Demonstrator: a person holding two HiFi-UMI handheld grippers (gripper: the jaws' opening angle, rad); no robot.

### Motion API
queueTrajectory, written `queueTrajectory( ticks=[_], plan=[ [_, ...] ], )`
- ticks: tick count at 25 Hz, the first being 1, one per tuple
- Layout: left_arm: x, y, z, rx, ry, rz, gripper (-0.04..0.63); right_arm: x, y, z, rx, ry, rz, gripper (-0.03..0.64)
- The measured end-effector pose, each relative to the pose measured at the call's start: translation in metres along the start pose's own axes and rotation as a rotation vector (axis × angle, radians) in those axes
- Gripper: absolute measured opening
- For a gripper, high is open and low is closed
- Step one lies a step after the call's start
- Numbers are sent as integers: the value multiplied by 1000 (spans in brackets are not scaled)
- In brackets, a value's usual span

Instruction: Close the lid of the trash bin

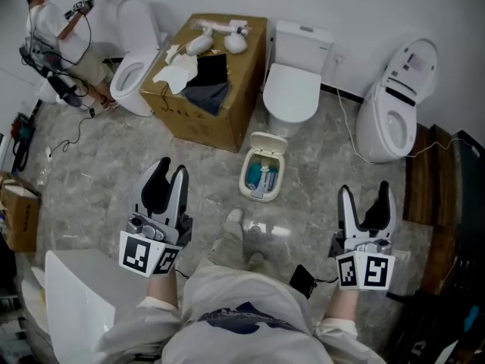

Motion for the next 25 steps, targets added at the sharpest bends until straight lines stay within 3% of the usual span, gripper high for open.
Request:
queueTrajectory(
  ticks=[16,25],
  plan=[
    [-142,170,39,34,-34,177,104,-163,82,13,39,-5,130,388],
    [-191,218,54,67,-52,213,104,-216,110,17,70,14,140,387]
  ],
)
Point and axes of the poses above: the fingertips, and each gripper's own axes: x backward along the fingers, y to its left, z out of its underside, the point moved 4 cm from there along x, backward along the fingers, and after that the axes turned 15 degrees about z, right-handed, at the moved point
